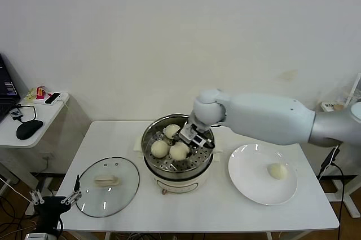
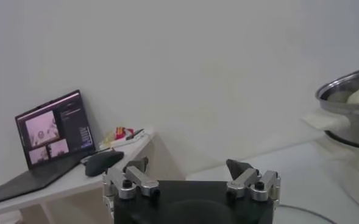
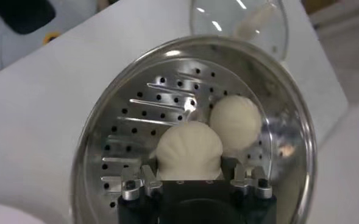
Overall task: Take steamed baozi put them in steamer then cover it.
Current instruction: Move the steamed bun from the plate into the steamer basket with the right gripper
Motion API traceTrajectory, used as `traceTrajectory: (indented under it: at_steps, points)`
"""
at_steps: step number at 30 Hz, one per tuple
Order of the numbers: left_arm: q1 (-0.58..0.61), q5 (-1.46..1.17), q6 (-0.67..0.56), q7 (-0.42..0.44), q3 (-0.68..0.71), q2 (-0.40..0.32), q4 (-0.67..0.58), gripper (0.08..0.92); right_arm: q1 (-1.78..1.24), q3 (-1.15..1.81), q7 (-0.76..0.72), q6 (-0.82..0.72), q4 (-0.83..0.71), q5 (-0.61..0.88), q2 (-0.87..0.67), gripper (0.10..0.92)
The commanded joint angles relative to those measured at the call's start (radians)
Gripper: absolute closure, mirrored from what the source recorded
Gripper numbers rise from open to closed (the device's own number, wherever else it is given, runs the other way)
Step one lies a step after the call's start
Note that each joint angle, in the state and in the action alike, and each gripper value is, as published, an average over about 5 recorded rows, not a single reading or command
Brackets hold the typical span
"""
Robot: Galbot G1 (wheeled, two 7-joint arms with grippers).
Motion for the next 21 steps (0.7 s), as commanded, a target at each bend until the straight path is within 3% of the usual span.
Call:
traceTrajectory:
  at_steps: [1,13,21]
  points:
    - [0.0,0.0,-0.001,0.0,-0.002,0.0,0.003,0.177,0.007,-0.032,-0.036,0.082,-0.021,-0.036,0.055,0.381]
    - [-0.002,0.0,-0.001,0.0,0.0,-0.001,0.004,0.177,0.01,-0.035,-0.055,0.085,0.003,-0.017,0.03,0.378]
    - [-0.001,0.001,-0.001,0.0,0.0,-0.001,0.003,0.177,0.026,-0.026,-0.058,0.081,0.018,0.004,0.011,0.227]
